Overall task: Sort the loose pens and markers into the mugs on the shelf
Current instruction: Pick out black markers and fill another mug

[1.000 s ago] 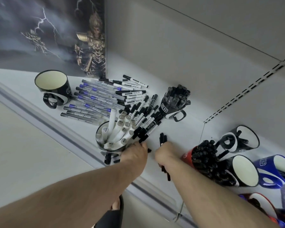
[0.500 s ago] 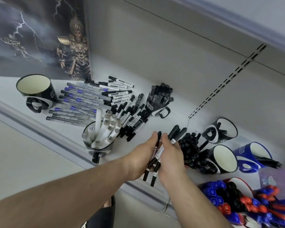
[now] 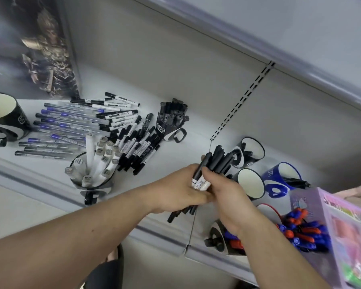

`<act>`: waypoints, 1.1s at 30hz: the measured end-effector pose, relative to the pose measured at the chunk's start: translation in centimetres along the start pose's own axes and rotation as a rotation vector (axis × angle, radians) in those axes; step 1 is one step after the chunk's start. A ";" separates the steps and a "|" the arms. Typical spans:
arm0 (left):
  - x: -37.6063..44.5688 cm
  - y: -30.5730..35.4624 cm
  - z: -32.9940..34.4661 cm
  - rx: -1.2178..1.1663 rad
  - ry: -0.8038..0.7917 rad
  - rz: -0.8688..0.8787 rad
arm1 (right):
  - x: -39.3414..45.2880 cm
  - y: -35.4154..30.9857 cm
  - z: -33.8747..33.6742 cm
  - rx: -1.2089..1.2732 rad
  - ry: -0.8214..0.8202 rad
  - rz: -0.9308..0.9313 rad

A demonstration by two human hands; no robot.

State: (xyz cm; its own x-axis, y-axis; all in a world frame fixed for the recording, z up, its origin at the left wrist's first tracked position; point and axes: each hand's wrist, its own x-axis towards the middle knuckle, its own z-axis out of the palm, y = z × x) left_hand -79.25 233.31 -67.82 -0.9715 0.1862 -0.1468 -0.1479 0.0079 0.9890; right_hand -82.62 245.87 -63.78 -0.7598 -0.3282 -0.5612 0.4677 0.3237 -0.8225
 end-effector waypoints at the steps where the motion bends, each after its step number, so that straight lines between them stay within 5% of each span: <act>1: 0.2 0.3 0.3 0.063 -0.002 0.016 | -0.5 -0.3 -0.5 -0.005 0.014 -0.031; 4: 0.6 0.7 0.9 0.344 0.079 0.033 | -1.3 -1.9 -2.4 0.115 0.220 -0.197; 7: 0.8 1.1 1.1 0.698 0.203 0.056 | -1.5 -3.0 -3.7 -0.149 0.269 -0.292; 10: 1.2 1.4 1.8 0.766 0.266 0.091 | -1.8 -2.4 -2.5 -0.398 0.155 -0.245; 15: 1.1 2.7 2.8 0.847 0.257 0.145 | -2.2 -1.7 -2.1 -0.750 0.373 -0.371; 20: 1.4 4.2 3.3 0.940 0.158 0.251 | -2.4 -1.4 -3.0 -0.533 0.543 -0.524; 27: 2.3 2.5 3.7 1.148 0.127 0.291 | -1.4 -1.4 -3.4 -0.079 0.426 -0.100; 33: 2.5 1.8 3.4 1.029 0.347 0.075 | -1.7 -1.1 -3.5 -0.144 0.513 -0.317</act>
State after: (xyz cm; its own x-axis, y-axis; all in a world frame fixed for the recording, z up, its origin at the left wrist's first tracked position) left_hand -81.31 237.16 -66.32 -0.9948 -0.0662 0.0769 -0.0173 0.8570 0.5150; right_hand -83.36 249.16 -61.59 -0.9888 0.0292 -0.1464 0.1455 0.4082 -0.9012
